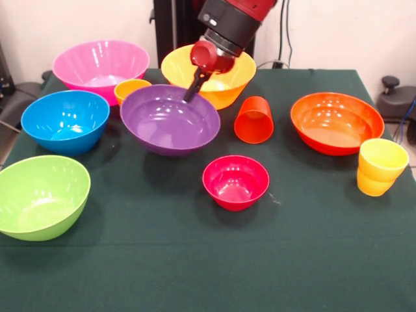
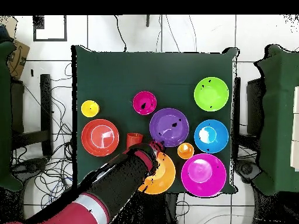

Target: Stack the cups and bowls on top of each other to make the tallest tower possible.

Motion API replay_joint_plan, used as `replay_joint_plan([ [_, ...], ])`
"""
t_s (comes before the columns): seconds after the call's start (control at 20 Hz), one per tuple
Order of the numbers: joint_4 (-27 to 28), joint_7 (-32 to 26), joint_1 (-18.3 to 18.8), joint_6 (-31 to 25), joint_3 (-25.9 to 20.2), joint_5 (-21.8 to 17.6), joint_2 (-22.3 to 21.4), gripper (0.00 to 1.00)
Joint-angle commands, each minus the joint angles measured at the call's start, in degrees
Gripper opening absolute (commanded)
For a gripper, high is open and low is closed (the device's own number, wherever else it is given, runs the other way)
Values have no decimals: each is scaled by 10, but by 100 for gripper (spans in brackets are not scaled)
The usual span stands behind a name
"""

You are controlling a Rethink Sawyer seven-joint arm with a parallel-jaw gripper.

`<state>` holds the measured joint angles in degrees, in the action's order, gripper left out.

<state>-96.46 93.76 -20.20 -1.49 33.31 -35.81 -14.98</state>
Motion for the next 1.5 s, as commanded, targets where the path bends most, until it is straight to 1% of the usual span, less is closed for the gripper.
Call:
replay_joint_plan([
  [0.05,42,103,-14,38,8,34,16,0],
  [0.15,41,108,-17,42,14,34,15,0],
  [0.3,33,110,-14,47,12,29,0,0],
  [0.4,21,102,2,45,-11,19,-30,0],
  [0.55,2,78,37,29,-66,-2,-82,0],
  [0.75,-25,49,76,14,-118,-29,-132,0],
  [0.85,-40,31,99,-6,-152,-36,-163,0],
  [0.95,-49,18,113,-29,-176,-35,-187,0],
  [1.15,-62,0,126,-64,-201,-30,-221,0],
  [1.5,-75,-9,136,-103,-231,-22,-249,0],
])
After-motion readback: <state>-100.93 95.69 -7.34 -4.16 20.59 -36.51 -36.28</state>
